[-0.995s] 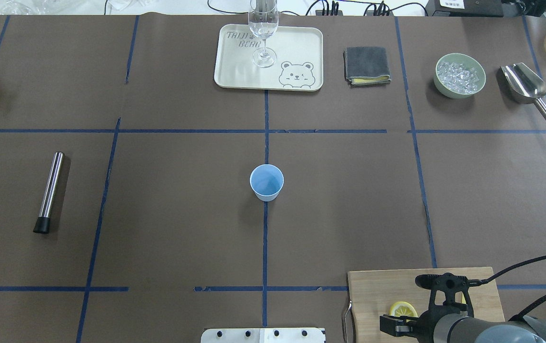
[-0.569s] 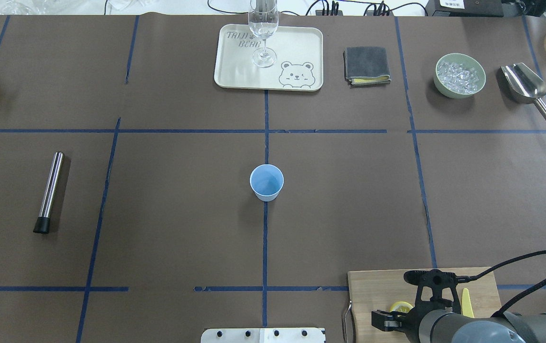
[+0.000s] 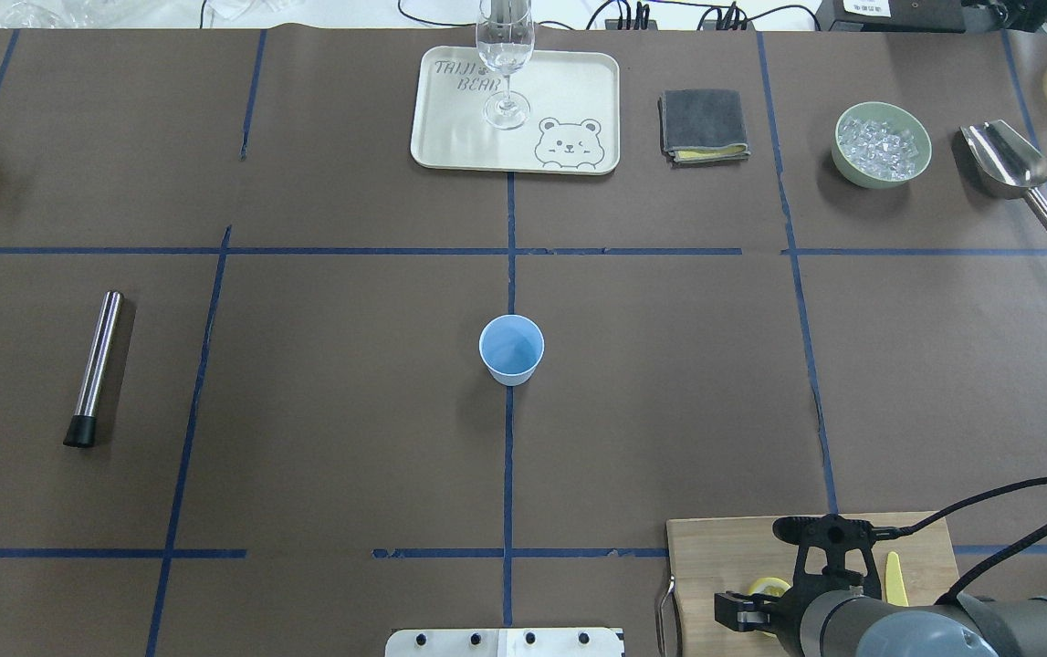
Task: Squeeze lemon into cup
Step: 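Close the right gripper on the yellow lemon slice, then lift the lemon slice with the right gripper and carry it over the blue cup, then lower the lemon slice into the blue cup and open the right gripper, then withdraw the right gripper from the cup while the left gripper reaches toward the steel muddler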
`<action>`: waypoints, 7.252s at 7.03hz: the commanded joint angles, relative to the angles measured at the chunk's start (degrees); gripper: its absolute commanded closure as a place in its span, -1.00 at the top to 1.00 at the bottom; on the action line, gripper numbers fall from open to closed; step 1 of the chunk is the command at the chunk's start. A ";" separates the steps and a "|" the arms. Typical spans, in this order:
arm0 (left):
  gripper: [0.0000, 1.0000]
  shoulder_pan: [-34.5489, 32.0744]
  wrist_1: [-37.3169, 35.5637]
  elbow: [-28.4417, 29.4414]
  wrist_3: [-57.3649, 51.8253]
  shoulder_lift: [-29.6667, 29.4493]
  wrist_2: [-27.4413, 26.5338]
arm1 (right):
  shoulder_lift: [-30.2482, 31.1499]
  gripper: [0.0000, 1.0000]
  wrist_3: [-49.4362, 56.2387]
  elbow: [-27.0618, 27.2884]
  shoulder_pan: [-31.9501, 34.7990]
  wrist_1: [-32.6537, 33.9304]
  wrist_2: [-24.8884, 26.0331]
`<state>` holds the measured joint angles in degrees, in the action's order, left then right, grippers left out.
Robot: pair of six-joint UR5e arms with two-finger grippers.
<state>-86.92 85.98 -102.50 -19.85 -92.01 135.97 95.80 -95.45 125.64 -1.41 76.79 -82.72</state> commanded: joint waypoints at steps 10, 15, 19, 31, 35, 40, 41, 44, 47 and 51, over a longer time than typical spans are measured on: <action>1.00 -0.18 -0.02 -1.03 0.08 0.26 1.58 | 0.70 -0.03 -0.17 2.06 0.71 0.20 -0.07; 1.00 -0.26 -0.02 -1.04 0.08 0.34 1.58 | 0.35 -0.03 -0.17 5.49 0.88 4.95 -0.25; 1.00 -0.26 -0.02 -1.38 -0.01 1.22 2.46 | -7.26 0.01 -0.17 6.29 7.98 5.03 -2.43; 1.00 -0.26 0.07 -1.65 -0.27 2.28 2.46 | -47.20 0.02 -1.23 -28.96 27.34 3.28 -12.02; 1.00 -0.44 0.07 -2.35 -0.19 2.37 2.46 | -46.58 0.20 -1.32 -29.14 26.73 3.28 -12.02; 1.00 -0.26 0.07 -2.44 0.43 2.28 2.46 | -46.14 0.88 -0.88 -29.14 26.37 3.37 -12.02; 1.00 -0.18 0.07 -2.44 1.30 2.19 2.55 | -46.05 1.00 -0.70 -28.97 26.46 3.45 -12.11; 1.00 7.24 10.03 -2.00 21.50 1.75 4.66 | -39.42 1.00 0.43 -22.59 30.48 3.28 -17.98; 1.00 22.20 18.88 1.33 43.03 -0.44 -3.54 | -20.45 1.00 14.10 -8.70 37.42 3.63 -25.28; 1.00 29.44 19.58 10.20 53.15 -7.64 -4.39 | -6.86 1.00 27.34 -2.60 43.16 2.84 -30.22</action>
<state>-59.42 105.53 -94.41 30.51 -97.95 131.89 86.88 -69.93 122.30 40.88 79.74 -111.97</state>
